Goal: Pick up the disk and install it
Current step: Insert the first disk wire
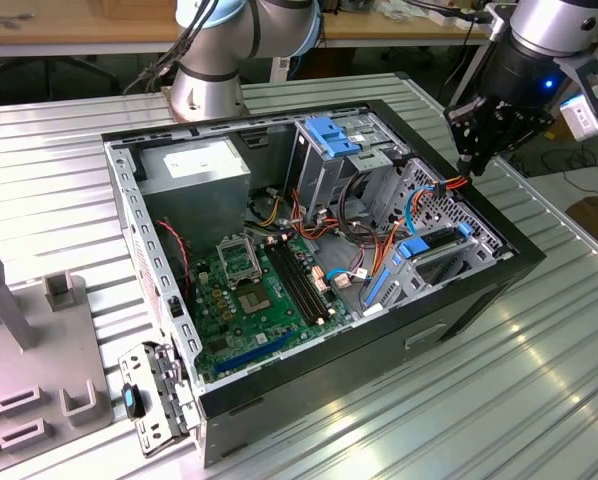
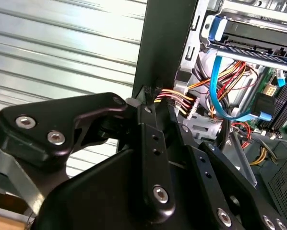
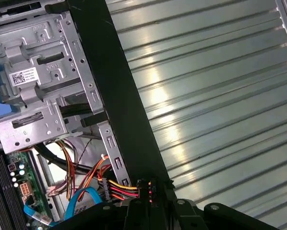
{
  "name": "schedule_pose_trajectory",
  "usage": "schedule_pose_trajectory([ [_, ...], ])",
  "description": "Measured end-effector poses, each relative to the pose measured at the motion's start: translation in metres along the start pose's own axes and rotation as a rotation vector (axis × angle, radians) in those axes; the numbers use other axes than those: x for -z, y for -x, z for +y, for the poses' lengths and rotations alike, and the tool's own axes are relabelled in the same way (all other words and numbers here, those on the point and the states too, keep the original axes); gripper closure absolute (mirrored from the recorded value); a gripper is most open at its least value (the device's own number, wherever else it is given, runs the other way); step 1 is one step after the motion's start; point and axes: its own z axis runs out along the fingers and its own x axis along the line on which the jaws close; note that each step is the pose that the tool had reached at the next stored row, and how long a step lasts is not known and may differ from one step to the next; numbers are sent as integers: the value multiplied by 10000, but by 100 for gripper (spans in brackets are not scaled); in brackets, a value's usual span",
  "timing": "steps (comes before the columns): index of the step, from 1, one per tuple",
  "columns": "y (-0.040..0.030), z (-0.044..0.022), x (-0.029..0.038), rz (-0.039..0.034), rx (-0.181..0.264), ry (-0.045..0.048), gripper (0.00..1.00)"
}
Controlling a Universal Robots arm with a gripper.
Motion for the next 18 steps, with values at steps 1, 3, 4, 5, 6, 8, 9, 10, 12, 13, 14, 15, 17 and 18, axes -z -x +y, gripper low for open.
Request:
schedule_pose_trajectory([
  [1, 0, 2, 0, -4, 8, -11, 73],
  [3, -10, 28, -5, -145, 112, -423, 67],
  [4, -18, 48, -11, -158, 124, -461, 67],
  [5, -23, 56, -25, -157, 125, -458, 67],
  [6, -27, 55, -59, -158, 130, -459, 67],
  [8, -33, 59, -87, -165, 137, -480, 67],
  [9, -36, 65, -94, -185, 146, -537, 67],
  [10, -36, 65, -96, -186, 147, -542, 67],
  [12, -36, 65, -96, -188, 148, -547, 67],
  [13, -37, 65, -96, -188, 148, -548, 69],
  [14, -37, 65, -96, -189, 148, -549, 75],
  [15, -37, 65, -95, -189, 148, -550, 82],
  [17, -37, 65, -96, -190, 149, -553, 84],
  [18, -37, 66, -96, -193, 150, -561, 84],
])
